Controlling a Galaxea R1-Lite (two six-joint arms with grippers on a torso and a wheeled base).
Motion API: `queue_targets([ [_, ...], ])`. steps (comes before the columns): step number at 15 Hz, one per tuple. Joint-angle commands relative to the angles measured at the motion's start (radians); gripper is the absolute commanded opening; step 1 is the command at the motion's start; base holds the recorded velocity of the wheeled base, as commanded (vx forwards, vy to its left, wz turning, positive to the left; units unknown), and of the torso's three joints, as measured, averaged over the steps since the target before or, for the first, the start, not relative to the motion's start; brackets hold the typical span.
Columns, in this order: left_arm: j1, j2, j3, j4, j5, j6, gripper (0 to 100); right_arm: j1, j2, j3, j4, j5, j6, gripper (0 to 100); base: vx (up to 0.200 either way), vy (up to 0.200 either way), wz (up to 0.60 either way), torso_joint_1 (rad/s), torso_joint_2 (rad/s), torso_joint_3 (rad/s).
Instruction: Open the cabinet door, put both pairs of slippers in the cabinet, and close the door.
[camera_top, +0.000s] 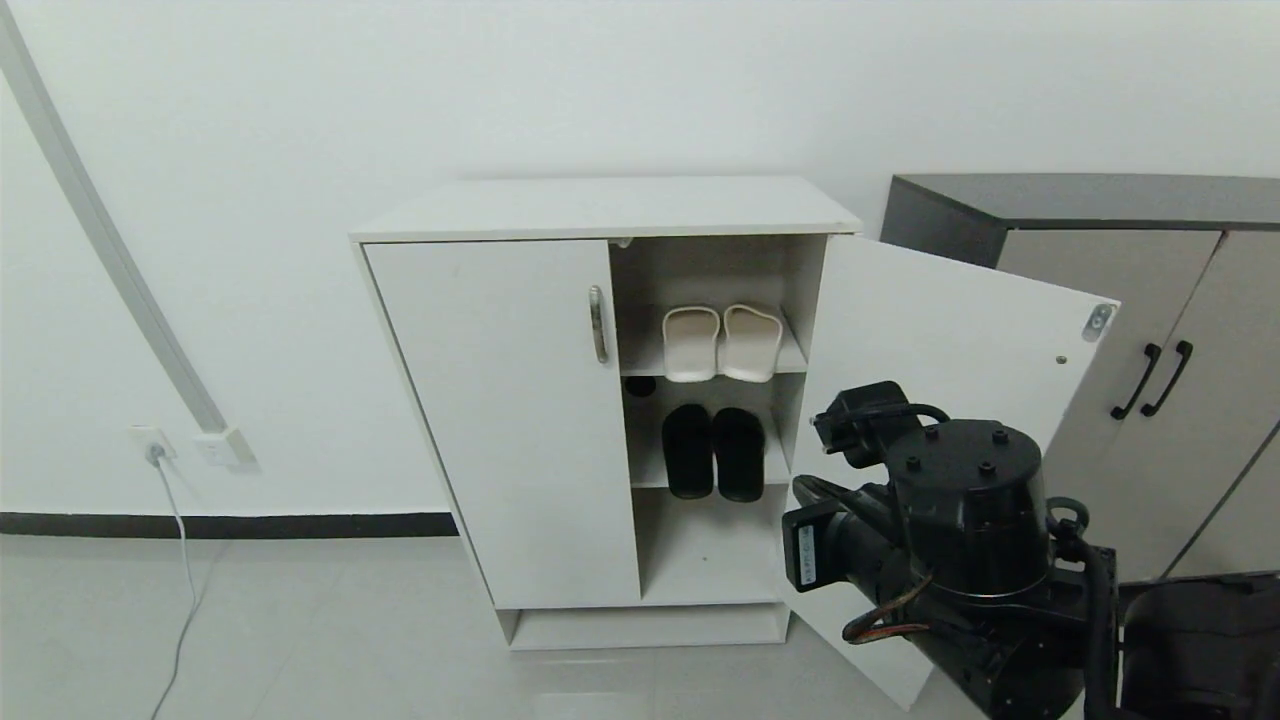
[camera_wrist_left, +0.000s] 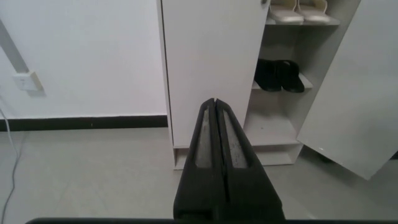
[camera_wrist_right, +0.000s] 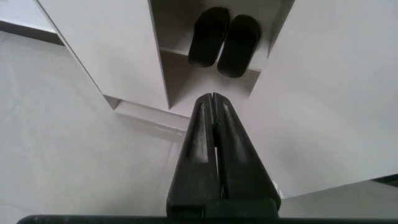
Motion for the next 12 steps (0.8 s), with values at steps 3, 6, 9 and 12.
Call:
queue_targets([
  [3, 0.000, 0.000, 0.000, 0.000, 0.000, -0.001, 0, 0.000, 0.003, 0.002, -0.001, 0.000, 0.000, 0, 0.000, 0.000, 0.00, 0.129, -0.46, -0.333],
  [6, 0.000, 0.000, 0.000, 0.000, 0.000, -0.001, 0, 0.000, 0.003, 0.007, -0.001, 0.000, 0.000, 0, 0.000, 0.000, 0.00, 0.157, -0.48, -0.326],
  [9, 0.000, 0.000, 0.000, 0.000, 0.000, -0.001, 0, 0.001, 0.002, 0.008, -0.001, 0.000, 0.000, 0, 0.000, 0.000, 0.00, 0.172, -0.49, -0.321],
  [12, 0.000, 0.000, 0.000, 0.000, 0.000, -0.001, 0, 0.001, 0.003, 0.008, -0.001, 0.000, 0.000, 0, 0.000, 0.000, 0.00, 0.188, -0.51, -0.317],
])
